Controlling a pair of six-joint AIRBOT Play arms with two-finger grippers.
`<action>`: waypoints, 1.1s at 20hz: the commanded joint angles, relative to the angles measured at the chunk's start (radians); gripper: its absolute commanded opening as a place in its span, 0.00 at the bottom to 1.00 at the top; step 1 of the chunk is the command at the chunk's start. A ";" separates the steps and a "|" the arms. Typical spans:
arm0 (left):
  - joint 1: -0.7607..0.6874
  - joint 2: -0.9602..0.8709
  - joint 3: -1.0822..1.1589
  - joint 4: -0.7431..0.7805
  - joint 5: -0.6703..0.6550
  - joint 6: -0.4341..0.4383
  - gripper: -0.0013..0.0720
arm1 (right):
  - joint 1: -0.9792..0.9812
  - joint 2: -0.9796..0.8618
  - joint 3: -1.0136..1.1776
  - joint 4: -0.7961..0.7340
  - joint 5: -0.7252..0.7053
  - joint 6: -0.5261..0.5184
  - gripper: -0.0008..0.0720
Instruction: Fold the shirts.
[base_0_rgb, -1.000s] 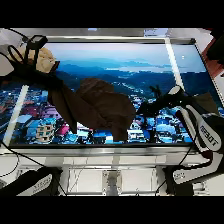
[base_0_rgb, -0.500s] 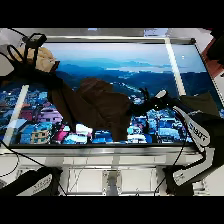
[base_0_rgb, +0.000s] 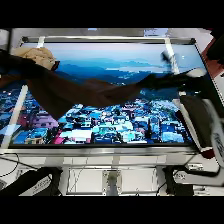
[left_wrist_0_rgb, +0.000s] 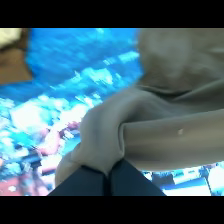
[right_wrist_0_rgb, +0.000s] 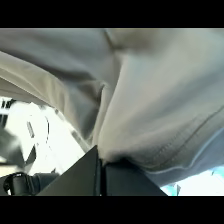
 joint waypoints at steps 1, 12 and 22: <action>0.001 0.067 0.095 0.041 -0.053 -0.021 0.04 | -0.116 0.265 0.099 -0.090 0.076 0.054 0.04; 0.000 0.240 0.058 -0.296 0.025 -0.095 0.04 | -0.252 0.785 0.232 -0.459 -0.172 0.185 0.04; 0.000 -0.219 -0.566 -0.450 0.367 0.014 0.04 | 0.049 -0.011 0.232 -0.480 -0.261 0.182 0.04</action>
